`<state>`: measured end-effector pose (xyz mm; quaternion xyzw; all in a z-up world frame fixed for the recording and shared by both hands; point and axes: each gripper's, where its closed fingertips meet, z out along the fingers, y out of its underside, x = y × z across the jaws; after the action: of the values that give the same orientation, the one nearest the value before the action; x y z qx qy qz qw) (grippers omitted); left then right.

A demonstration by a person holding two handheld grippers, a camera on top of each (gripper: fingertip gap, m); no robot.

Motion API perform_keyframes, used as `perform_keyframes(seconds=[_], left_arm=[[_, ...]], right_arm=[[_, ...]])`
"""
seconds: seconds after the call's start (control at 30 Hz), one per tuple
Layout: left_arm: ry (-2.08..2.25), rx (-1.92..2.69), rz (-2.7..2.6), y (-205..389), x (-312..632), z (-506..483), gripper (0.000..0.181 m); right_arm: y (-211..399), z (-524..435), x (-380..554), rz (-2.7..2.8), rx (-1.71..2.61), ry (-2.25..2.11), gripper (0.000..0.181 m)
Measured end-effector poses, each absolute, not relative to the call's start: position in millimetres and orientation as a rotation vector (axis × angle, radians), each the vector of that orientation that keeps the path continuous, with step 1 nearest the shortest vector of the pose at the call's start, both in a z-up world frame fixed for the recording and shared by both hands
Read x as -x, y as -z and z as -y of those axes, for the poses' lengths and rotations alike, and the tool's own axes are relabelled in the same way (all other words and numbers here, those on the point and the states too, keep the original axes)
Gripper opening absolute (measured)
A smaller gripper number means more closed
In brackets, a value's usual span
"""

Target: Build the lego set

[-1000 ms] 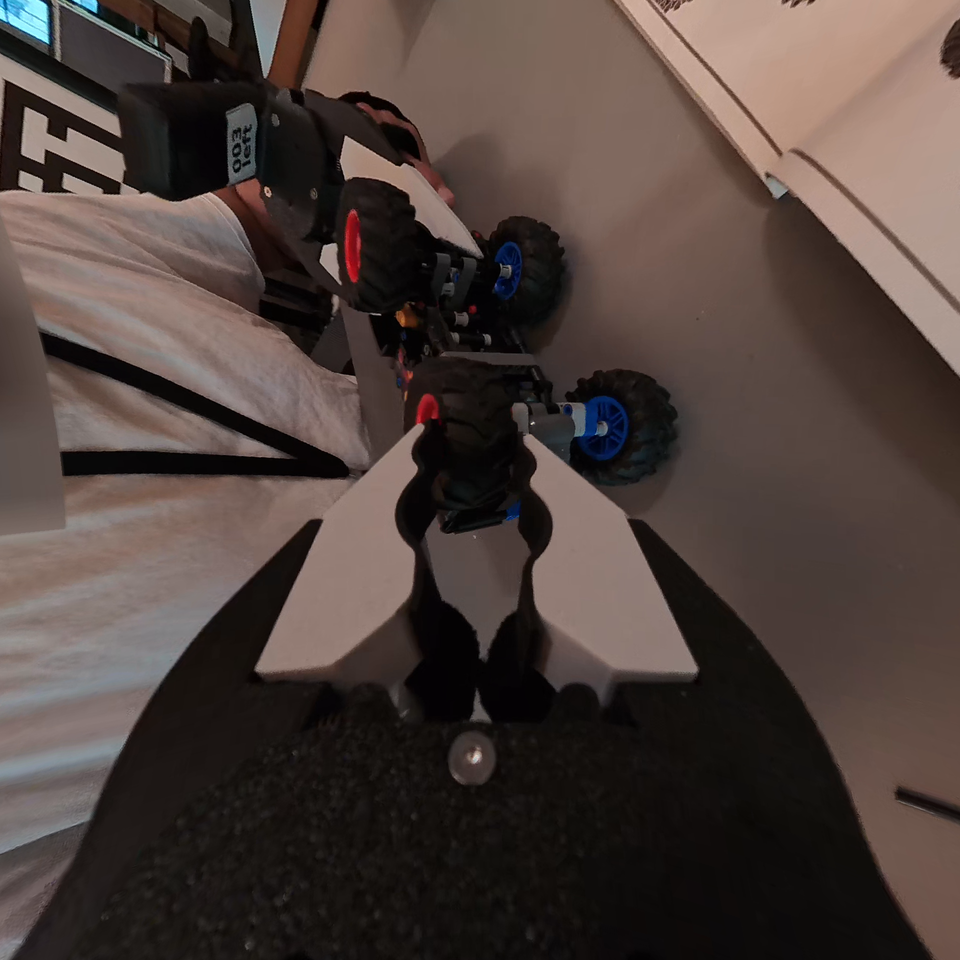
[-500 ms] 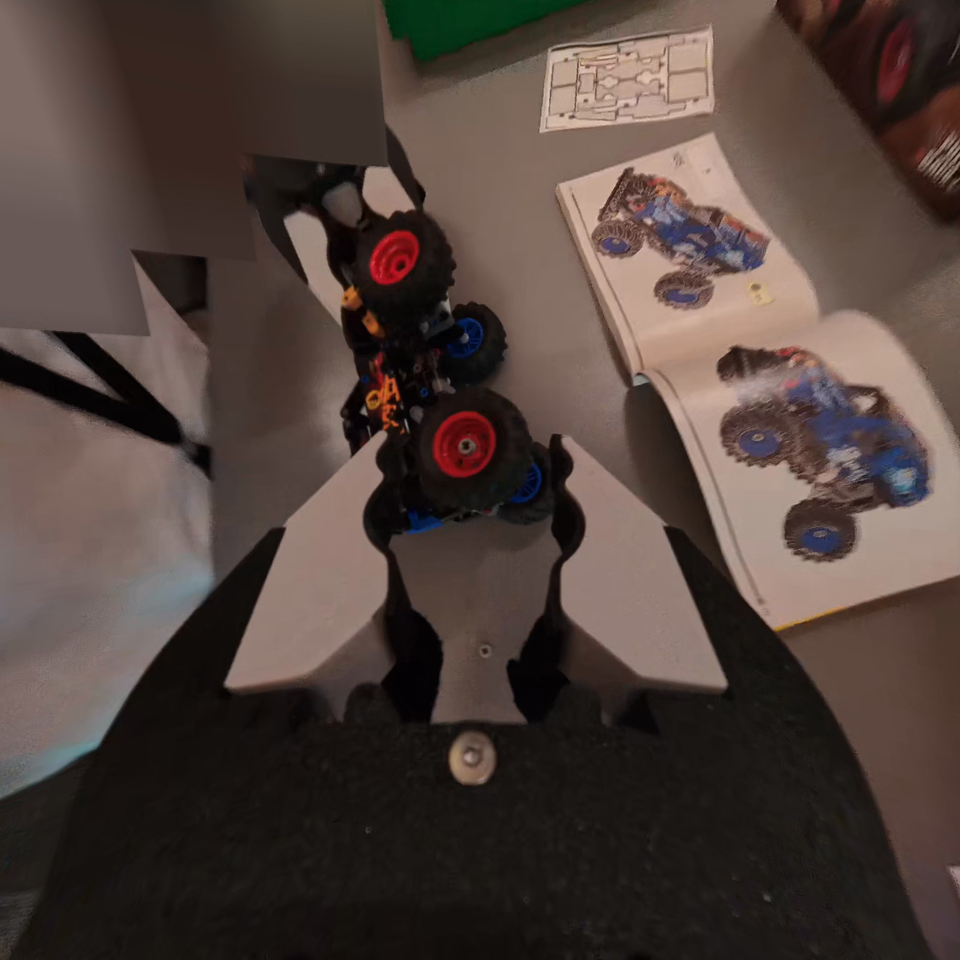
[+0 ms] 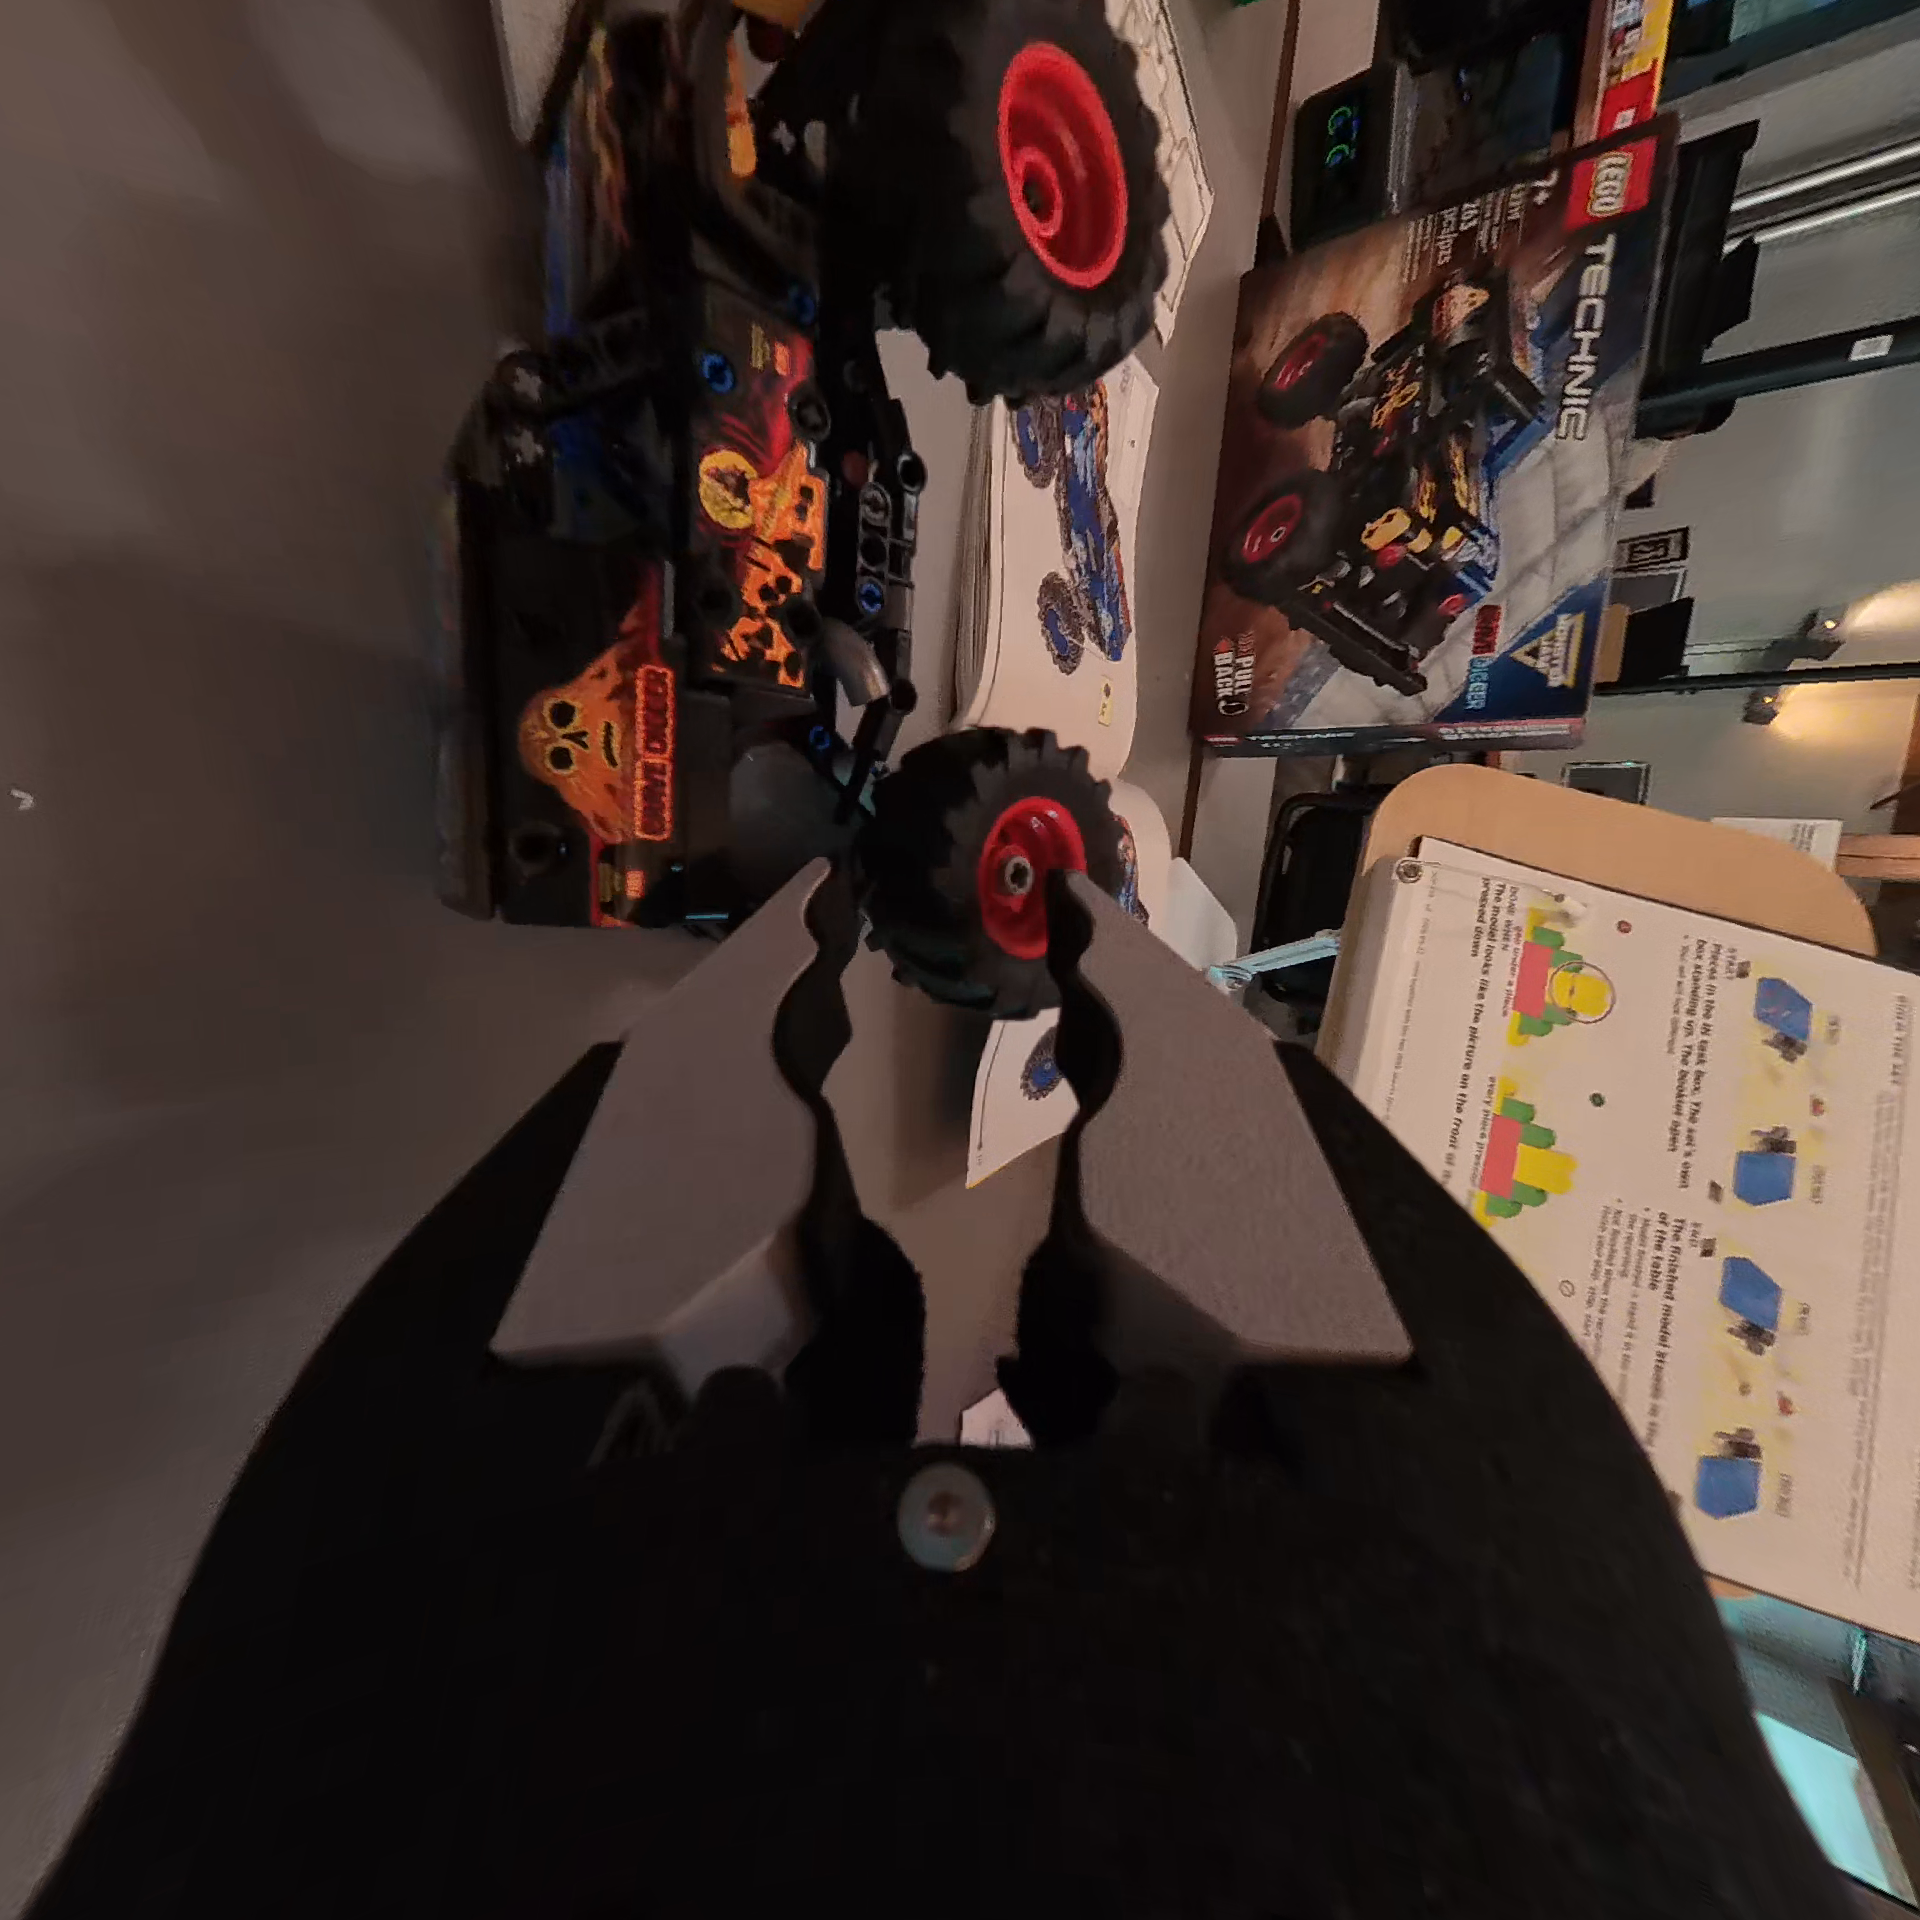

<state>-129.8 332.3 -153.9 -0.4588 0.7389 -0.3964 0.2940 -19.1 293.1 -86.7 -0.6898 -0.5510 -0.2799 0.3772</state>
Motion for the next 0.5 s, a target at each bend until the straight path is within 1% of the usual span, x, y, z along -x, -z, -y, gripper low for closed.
perform_keyframes(seconds=[0.1, 0.5], left_arm=[[1.049, 1.217, -1.969, 154.2, 129.0, -331.3, 0.054], [1.081, 1.244, -1.966, 153.4, 128.4, -331.8, 0.053]], right_arm=[[92.4, -294.4, 16.4, 1.435, 1.798, 0.703, 0.035], [92.2, -301.2, 12.5, 1.504, 1.714, 0.847, 0.035]])
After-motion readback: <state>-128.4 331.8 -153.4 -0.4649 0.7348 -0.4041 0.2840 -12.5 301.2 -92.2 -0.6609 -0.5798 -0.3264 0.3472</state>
